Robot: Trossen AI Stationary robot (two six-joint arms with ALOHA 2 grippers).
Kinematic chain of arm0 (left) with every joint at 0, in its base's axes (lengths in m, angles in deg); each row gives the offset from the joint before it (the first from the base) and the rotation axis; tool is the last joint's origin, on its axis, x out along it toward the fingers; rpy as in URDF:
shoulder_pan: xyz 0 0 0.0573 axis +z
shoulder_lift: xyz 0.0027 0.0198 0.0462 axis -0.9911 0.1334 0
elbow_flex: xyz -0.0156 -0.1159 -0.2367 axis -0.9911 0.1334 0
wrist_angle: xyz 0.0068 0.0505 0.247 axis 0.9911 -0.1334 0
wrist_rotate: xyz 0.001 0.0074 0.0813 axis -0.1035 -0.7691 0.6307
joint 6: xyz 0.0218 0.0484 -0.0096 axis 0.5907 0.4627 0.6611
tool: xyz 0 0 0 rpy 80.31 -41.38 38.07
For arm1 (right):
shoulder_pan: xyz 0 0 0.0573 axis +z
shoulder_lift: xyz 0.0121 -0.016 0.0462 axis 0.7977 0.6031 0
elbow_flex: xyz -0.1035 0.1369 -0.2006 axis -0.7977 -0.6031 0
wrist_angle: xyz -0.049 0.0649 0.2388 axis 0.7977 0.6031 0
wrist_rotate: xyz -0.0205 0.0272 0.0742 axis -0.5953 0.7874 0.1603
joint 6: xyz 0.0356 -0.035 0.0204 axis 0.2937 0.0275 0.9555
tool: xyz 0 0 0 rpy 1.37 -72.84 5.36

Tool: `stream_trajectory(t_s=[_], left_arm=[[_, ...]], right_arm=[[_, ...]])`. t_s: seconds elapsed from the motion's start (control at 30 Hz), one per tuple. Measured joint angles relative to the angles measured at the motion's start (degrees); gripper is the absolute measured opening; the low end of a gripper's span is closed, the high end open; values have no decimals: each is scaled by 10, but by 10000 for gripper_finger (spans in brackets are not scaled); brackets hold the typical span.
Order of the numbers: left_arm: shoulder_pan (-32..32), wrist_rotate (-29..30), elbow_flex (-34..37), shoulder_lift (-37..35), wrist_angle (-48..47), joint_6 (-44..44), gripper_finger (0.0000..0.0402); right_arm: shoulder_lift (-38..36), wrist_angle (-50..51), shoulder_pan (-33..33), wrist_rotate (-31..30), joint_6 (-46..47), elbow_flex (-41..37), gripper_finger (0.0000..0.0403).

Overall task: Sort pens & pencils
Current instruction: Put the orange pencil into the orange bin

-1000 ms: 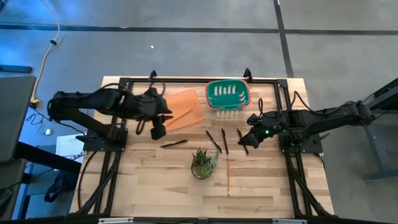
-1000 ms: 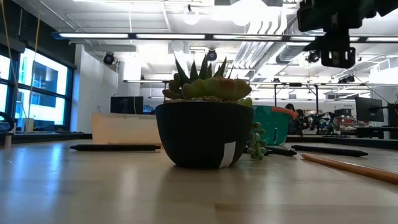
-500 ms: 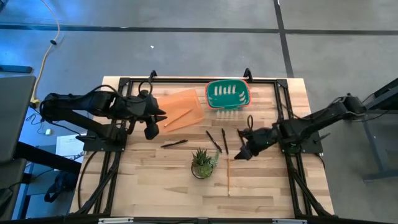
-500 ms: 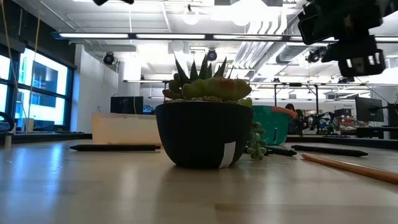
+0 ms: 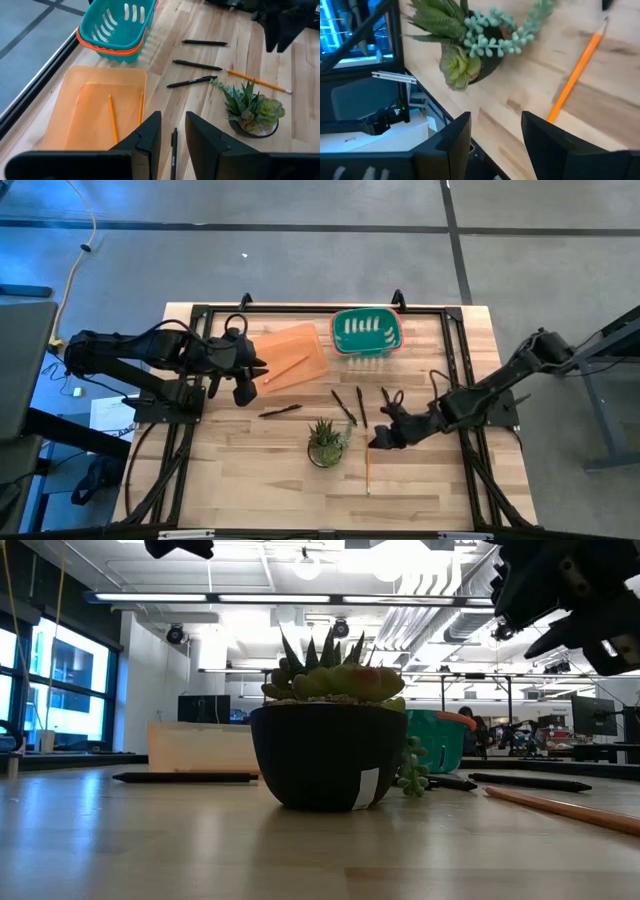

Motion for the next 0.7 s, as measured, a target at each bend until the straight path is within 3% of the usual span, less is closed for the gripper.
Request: stream_trajectory(t_s=[0.17,0.5,0.7], left_arm=[[1,1,0,0,-1,13,76],[1,5,0,0,-17,18,76],[1,5,0,0,-18,29,76]], right_arm=[[58,37,4,-1,15,62,165],[149,227,7,10,85,192,165],[199,229,11,52,149,222,165]])
